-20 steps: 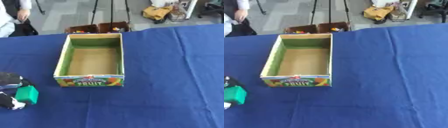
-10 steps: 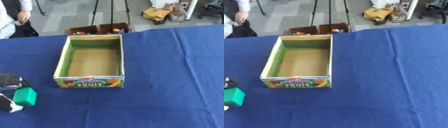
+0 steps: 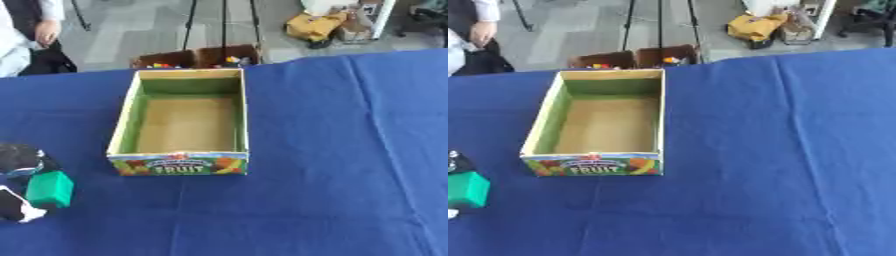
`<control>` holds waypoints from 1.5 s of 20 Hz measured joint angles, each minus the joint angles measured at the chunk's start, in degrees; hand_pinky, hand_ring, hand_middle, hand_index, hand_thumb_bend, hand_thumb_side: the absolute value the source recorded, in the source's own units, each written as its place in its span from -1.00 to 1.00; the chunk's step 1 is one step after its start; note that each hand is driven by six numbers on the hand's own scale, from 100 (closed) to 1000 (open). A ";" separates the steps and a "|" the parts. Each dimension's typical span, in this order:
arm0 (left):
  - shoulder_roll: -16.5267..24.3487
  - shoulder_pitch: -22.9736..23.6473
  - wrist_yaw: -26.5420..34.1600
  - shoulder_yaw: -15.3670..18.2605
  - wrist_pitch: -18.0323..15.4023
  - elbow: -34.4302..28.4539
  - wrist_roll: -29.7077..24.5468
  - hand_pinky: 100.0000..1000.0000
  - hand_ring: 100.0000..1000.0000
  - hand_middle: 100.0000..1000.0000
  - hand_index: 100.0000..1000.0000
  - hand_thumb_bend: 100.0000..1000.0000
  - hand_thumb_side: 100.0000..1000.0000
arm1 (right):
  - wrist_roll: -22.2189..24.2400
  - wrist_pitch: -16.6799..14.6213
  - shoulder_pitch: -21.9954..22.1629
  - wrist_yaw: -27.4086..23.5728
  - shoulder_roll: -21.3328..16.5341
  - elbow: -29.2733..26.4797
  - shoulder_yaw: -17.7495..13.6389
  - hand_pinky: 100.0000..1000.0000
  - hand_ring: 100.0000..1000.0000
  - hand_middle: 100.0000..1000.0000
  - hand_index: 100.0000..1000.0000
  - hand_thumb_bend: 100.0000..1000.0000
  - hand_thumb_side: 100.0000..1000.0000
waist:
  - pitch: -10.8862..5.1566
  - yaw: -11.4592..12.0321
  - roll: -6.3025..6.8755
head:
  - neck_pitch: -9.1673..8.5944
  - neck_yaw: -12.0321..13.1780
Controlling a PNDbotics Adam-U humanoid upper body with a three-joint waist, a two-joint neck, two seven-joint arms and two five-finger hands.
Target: Pick up objects on the table and place them in the box.
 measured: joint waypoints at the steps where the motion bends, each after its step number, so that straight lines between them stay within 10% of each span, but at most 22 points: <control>1: 0.00 -0.01 0.19 0.02 0.11 -0.26 0.13 -0.73 -0.22 -0.13 0.26 -1.00 -0.25 | 0.01 0.01 0.02 -0.01 0.00 0.00 -0.07 0.36 0.49 -0.06 0.37 -0.90 0.17 | 0.00 0.02 0.04 | 0.00 -0.04; 18: 0.89 -14.18 11.36 2.43 1.42 -8.31 -1.38 -0.84 -0.27 -0.16 0.24 -1.00 -0.51 | 0.23 0.45 1.51 -0.07 -0.56 0.00 0.24 0.36 0.49 -0.05 0.38 -0.96 0.14 | -2.02 -0.16 2.15 | 1.07 -0.45; 30: -8.47 -31.06 10.12 -1.50 -2.28 0.36 -2.34 -0.81 -0.24 -0.14 0.25 -1.00 -0.56 | 1.41 0.65 1.94 -1.05 -0.64 0.00 1.12 0.37 0.50 -0.06 0.38 -0.98 0.13 | -2.74 -2.31 3.79 | 1.29 0.91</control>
